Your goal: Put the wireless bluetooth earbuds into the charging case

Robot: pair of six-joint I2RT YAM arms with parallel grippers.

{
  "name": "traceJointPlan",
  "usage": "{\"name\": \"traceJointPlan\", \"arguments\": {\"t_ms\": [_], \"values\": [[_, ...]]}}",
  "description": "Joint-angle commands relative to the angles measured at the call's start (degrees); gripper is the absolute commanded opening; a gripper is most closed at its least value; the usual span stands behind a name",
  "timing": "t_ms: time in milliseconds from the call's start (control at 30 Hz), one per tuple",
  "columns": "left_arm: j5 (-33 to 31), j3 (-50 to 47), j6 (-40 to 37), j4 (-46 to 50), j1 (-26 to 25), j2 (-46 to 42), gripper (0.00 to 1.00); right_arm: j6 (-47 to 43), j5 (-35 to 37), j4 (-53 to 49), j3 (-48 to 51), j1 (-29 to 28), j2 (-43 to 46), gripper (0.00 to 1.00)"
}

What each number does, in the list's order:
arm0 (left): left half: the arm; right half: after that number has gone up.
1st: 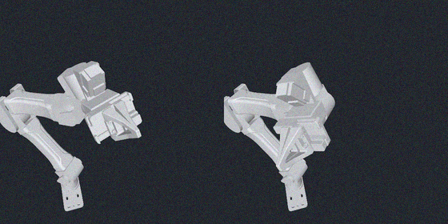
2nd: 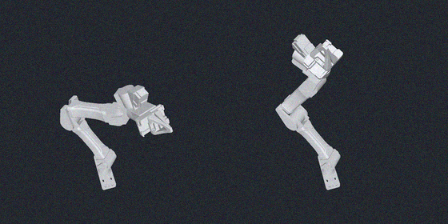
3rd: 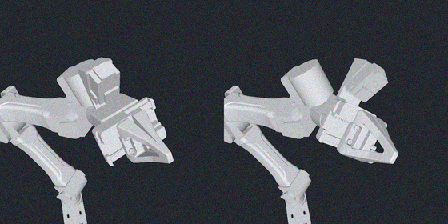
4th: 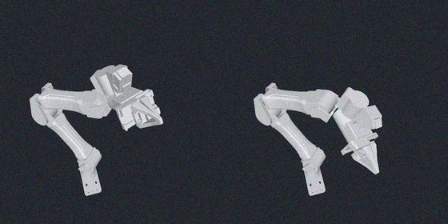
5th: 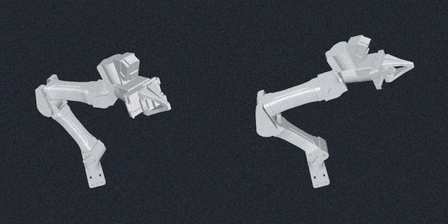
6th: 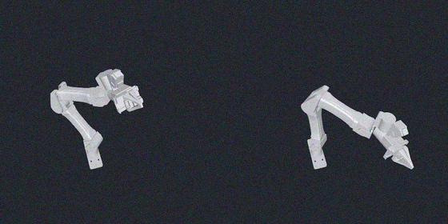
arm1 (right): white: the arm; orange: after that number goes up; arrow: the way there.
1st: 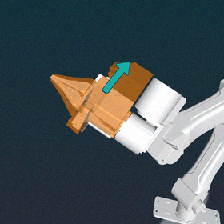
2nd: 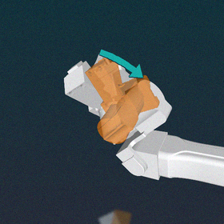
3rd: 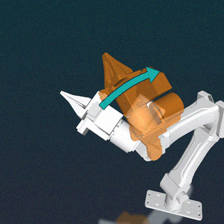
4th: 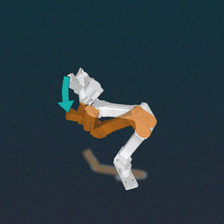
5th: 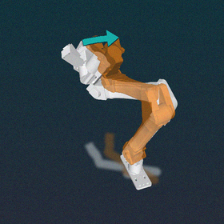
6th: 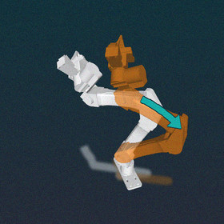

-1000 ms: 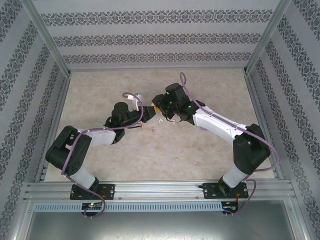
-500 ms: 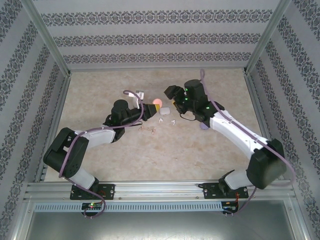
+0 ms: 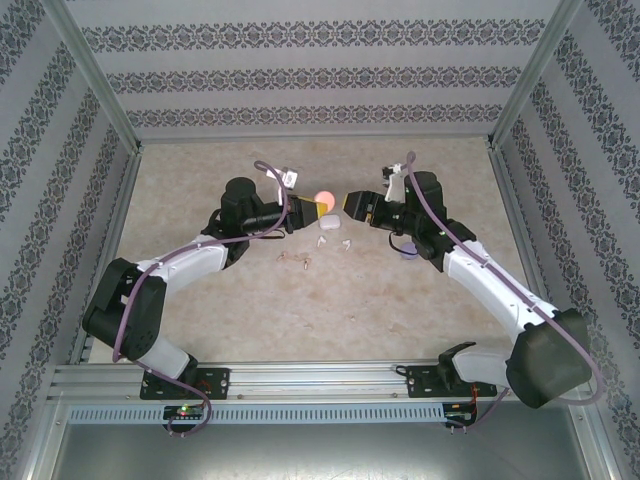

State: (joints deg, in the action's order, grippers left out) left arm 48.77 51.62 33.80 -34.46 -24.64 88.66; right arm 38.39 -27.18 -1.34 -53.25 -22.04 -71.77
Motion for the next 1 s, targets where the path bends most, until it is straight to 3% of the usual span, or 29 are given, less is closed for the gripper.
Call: {"name": "traceJointPlan", "arguments": {"t_ms": [0, 367, 633, 967], "values": [[4.4, 2.1, -2.3, 2.7, 0.4, -0.6, 0.0, -5.7, -6.0, 4.7, 0.0, -1.3, 0.3, 0.62], [6.5, 3.1, -1.7, 2.9, 0.4, -0.9, 0.0, -6.6, -5.1, 4.8, -3.7, -3.4, -4.6, 0.57], [6.8, 2.7, -1.7, 3.0, 0.5, -3.7, 0.0, -6.2, -4.7, 6.8, 1.3, 0.0, -5.5, 0.51], [6.6, 2.3, -1.7, 2.5, 0.5, -4.2, 0.0, -3.9, -8.1, 7.5, 3.9, 3.5, -1.6, 0.5]]}}
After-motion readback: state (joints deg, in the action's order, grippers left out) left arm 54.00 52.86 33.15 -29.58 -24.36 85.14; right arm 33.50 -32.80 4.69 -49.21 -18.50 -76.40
